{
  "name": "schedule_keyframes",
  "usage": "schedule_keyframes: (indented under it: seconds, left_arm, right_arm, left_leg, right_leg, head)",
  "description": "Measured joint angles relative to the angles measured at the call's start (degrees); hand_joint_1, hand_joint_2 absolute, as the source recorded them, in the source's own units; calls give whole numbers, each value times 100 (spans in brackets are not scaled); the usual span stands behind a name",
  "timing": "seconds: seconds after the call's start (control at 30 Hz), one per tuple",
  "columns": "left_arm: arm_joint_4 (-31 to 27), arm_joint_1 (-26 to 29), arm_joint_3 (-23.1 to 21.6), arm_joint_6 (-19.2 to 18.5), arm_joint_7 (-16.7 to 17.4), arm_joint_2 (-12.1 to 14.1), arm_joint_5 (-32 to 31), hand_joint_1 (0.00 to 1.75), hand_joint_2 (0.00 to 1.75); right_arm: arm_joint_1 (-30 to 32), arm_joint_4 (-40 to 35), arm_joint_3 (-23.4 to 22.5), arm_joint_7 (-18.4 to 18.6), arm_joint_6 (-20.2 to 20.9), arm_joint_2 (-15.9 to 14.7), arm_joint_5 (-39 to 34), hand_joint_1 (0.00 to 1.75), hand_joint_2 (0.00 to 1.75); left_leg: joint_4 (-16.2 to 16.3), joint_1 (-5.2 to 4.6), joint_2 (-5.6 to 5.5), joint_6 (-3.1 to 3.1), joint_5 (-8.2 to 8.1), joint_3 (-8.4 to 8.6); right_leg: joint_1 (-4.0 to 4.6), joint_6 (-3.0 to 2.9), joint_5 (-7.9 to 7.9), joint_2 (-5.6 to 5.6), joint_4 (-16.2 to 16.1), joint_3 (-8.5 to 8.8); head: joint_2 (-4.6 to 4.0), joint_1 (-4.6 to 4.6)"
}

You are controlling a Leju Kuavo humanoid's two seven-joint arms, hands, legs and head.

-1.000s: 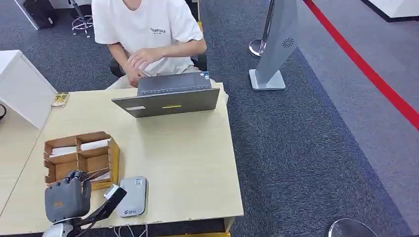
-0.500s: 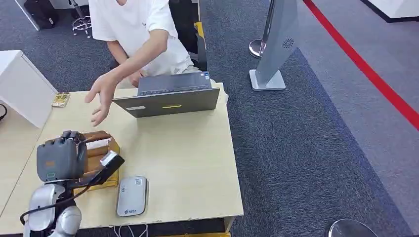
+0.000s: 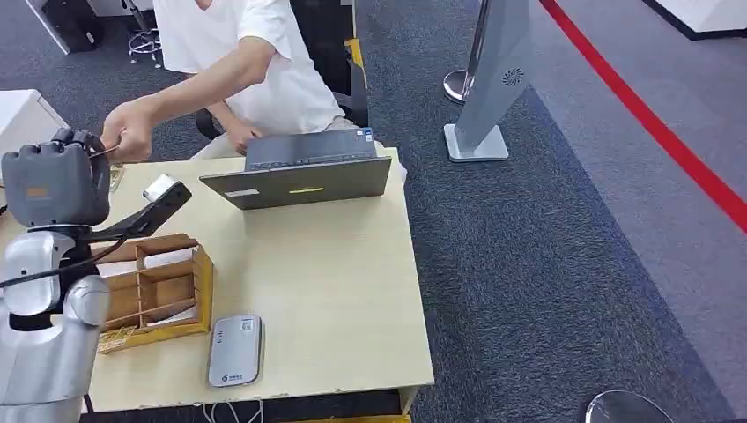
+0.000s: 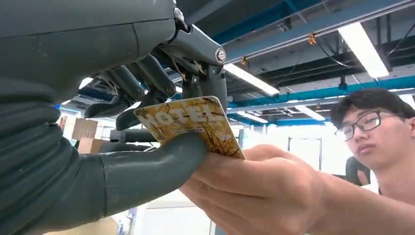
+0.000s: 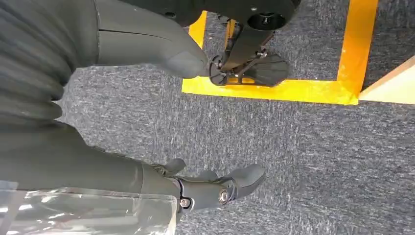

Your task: Pass the card to the sensor for recognition and then transmit it.

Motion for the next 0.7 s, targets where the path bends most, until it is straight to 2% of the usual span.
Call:
schedule_keyframes:
  seconds: [0.2,0.23,0.53,0.7]
  left_arm:
    - [255,-186,-61,9,28,50,-13,175,175]
    - [297,-219,-61,9,35,63,-13,0,175]
    - [610,-409,-63,227,9,153,153,0,175]
    - [682,-377,-37,284,33,468,335,0,175]
  right_arm:
    - [-5,20,4,11,28,13,7,0,175]
    - [-5,22,7,15,33,15,15,0,175]
    - [-2,42,44,33,68,17,20,0,175]
    - [6,46,46,31,66,17,13,0,175]
  left_leg:
    - [0,0,0,0,0,-2]
    - [0,0,1,0,0,-1]
    - [0,0,1,0,0,-1]
    - [-1,1,3,0,0,-2]
  right_leg:
    - [0,0,0,0,0,0]
    - [0,0,0,0,0,-1]
    - [0,0,0,3,0,-1]
    - [0,0,0,5,3,-2]
  head:
    - [0,0]
    - [0,0]
    - [0,0]
    - [0,0]
